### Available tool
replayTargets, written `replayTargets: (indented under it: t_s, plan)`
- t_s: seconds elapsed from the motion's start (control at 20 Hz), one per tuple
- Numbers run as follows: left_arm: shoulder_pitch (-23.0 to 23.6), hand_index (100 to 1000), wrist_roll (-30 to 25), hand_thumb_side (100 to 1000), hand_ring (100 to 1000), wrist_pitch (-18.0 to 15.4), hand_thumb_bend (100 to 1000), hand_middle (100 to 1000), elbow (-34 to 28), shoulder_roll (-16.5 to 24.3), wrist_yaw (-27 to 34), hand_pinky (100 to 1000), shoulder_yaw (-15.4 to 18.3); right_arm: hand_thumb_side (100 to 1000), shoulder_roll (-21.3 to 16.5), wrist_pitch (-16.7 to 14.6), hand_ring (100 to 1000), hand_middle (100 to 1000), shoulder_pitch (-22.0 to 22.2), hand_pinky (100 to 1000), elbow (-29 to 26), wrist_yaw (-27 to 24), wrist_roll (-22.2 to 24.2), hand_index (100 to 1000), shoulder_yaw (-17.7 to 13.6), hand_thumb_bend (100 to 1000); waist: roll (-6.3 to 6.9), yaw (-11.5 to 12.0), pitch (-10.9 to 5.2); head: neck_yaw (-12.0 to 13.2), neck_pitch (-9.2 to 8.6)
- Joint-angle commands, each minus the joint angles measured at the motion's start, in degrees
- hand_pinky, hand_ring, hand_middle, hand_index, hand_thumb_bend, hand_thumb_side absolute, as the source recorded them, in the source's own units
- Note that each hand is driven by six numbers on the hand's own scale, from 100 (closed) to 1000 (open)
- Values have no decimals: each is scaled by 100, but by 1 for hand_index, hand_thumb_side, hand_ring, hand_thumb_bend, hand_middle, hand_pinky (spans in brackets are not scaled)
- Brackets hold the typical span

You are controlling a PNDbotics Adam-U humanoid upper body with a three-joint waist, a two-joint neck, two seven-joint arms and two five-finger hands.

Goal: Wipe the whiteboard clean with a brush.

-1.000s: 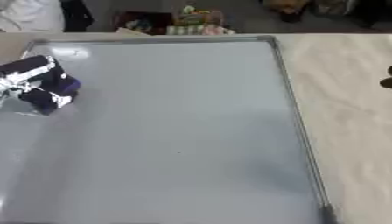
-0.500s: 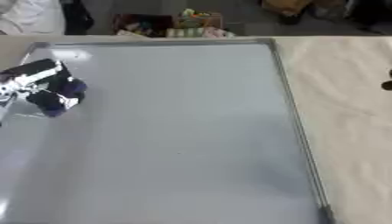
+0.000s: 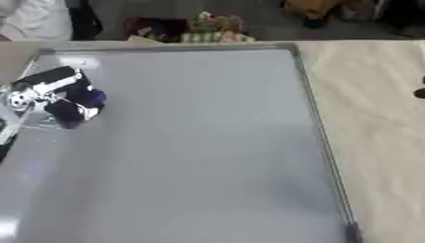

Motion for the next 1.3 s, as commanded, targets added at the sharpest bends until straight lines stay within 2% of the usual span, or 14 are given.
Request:
replayTargets:
  t_s: [0.05, 0.45, 1.3]
  plan:
    - [-55, 497, -14, 207, 384, 12, 100, 189, -29, -83, -60, 317, -97, 1000, -52, 10, 857, 576, -42, 883, -64, -31, -7, 922, -25, 132, -12, -26, -131, 18, -17]
    - [-28, 496, 112, 209, 382, 22, 100, 186, 11, -36, -182, 311, -42, 1000, -55, 2, 857, 577, -57, 884, -64, -46, 2, 922, -20, 130, -17, -14, -132, 0, -33]
    - [116, 489, 813, 206, 381, 298, 100, 186, 331, 372, -671, 313, 299, 1000, -69, -10, 859, 578, -47, 885, -64, -41, 16, 922, -31, 144, -50, 36, -121, -77, -108]
